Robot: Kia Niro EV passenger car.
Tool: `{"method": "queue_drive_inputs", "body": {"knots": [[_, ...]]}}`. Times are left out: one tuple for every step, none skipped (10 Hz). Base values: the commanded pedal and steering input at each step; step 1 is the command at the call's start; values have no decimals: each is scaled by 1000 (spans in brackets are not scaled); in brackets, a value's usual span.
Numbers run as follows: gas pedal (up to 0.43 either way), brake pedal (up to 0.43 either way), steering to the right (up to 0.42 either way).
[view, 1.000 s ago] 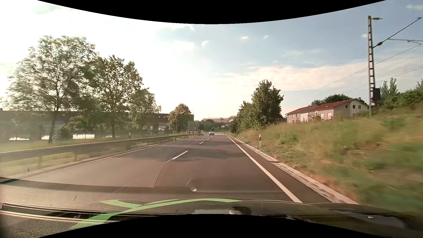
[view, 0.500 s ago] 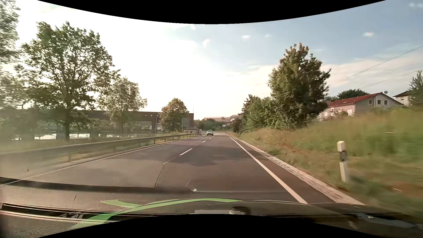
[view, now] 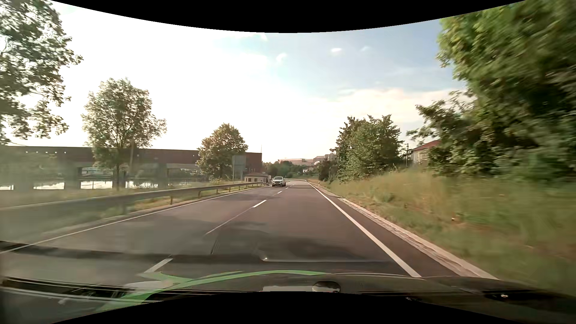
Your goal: Follow the waypoints while adhering to traffic rules and regulations
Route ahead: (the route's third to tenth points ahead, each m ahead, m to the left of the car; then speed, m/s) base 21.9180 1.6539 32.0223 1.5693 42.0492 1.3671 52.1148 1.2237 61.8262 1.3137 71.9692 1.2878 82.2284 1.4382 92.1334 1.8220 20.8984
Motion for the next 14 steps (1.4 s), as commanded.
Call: {"method": "queue_drive_inputs", "body": {"knots": [[169,0,1],[169,0,1],[169,0,0],[169,0,0],[169,0,0],[169,0,0],[169,0,0],[177,0,0],[177,0,0],[177,0,1],[177,0,1],[177,0,1],[177,0,1],[177,0,1]]}}
